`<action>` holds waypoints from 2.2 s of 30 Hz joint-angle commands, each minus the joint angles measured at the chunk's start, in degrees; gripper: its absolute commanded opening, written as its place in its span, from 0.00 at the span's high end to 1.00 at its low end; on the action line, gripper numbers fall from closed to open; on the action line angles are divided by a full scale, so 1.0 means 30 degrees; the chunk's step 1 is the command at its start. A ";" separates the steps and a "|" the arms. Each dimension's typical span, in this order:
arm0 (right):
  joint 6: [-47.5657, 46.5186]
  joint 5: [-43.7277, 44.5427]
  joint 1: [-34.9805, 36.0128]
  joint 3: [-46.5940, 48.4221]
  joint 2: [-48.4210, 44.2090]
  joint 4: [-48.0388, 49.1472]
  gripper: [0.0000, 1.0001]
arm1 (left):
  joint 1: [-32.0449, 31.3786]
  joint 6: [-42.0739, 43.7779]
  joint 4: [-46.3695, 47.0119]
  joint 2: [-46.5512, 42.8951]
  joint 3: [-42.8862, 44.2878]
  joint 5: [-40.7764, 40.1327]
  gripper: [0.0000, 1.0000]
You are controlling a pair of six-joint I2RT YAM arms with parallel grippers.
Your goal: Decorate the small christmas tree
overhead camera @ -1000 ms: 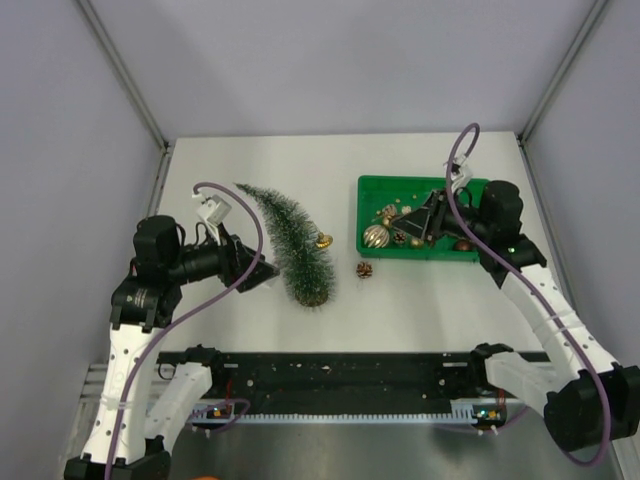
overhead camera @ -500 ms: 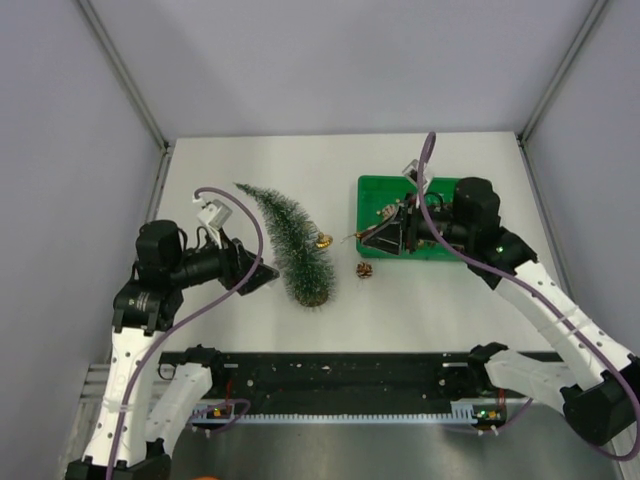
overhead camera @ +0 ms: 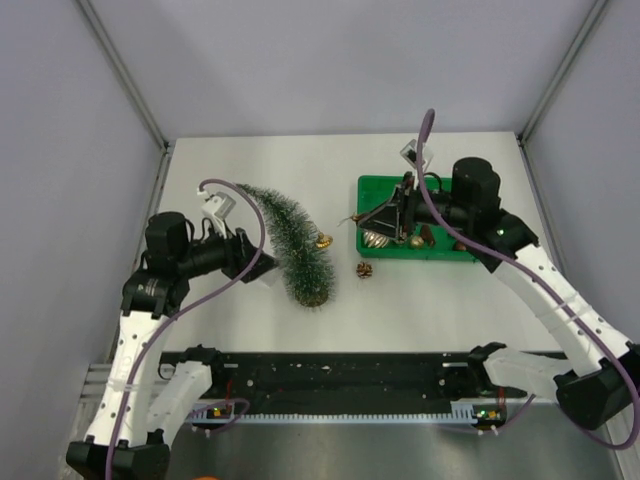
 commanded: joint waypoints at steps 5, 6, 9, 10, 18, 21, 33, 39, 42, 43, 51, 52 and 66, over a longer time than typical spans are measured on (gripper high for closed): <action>-0.0744 -0.0691 0.1663 0.2825 0.2111 0.0480 0.78 | -0.0066 0.0152 0.2661 0.1025 0.0375 0.0723 0.56; -0.0862 -0.0632 0.1868 0.3031 0.2259 0.0305 0.78 | -0.0066 0.0211 0.2632 0.1053 0.0375 0.0723 0.61; -0.1039 -0.0486 0.2309 0.3384 0.2728 0.0010 0.78 | -0.0066 0.0271 0.2631 0.0850 0.0287 0.0840 0.67; -0.1126 -0.0427 0.2455 0.3443 0.2816 -0.0019 0.78 | -0.0066 0.0300 0.2603 0.0820 0.0258 0.0811 0.67; -0.1243 -0.0017 0.3158 0.4467 0.4016 -0.0282 0.78 | -0.0066 -0.0167 0.3421 0.0702 -0.0210 0.0665 0.67; -0.1507 0.0246 0.3510 0.5082 0.4456 -0.0954 0.78 | -0.0066 -0.0257 0.3453 0.0644 -0.0182 0.0518 0.69; -0.1478 0.2470 0.4973 0.4587 0.3522 -0.2565 0.78 | -0.0095 -0.1222 0.4007 0.0292 -0.1031 0.0988 0.64; -0.1040 0.3879 0.5562 0.3241 0.1678 -0.3095 0.78 | -0.0066 -0.0786 0.3014 0.0029 -0.0680 0.0402 0.34; -0.0630 0.3968 0.5591 0.2653 0.1061 -0.3066 0.78 | -0.0066 -0.1104 0.3595 0.0057 -0.1118 0.0576 0.33; -0.0512 0.3997 0.5620 0.2507 0.0972 -0.3095 0.78 | -0.0066 -0.1512 0.4063 0.0116 -0.1323 0.0693 0.35; -0.0014 0.4875 0.5972 0.1218 0.0327 -0.3037 0.79 | -0.0037 -0.1812 0.4455 0.0323 -0.0566 0.0609 0.53; -0.0042 0.4963 0.6001 0.1072 0.0297 -0.3037 0.79 | -0.0036 -0.1549 0.4245 0.0205 -0.0418 0.0316 0.53; -0.0043 0.5081 0.6001 0.0866 -0.0112 -0.2861 0.79 | 0.3948 0.2087 0.3856 0.1843 0.0259 0.4177 0.31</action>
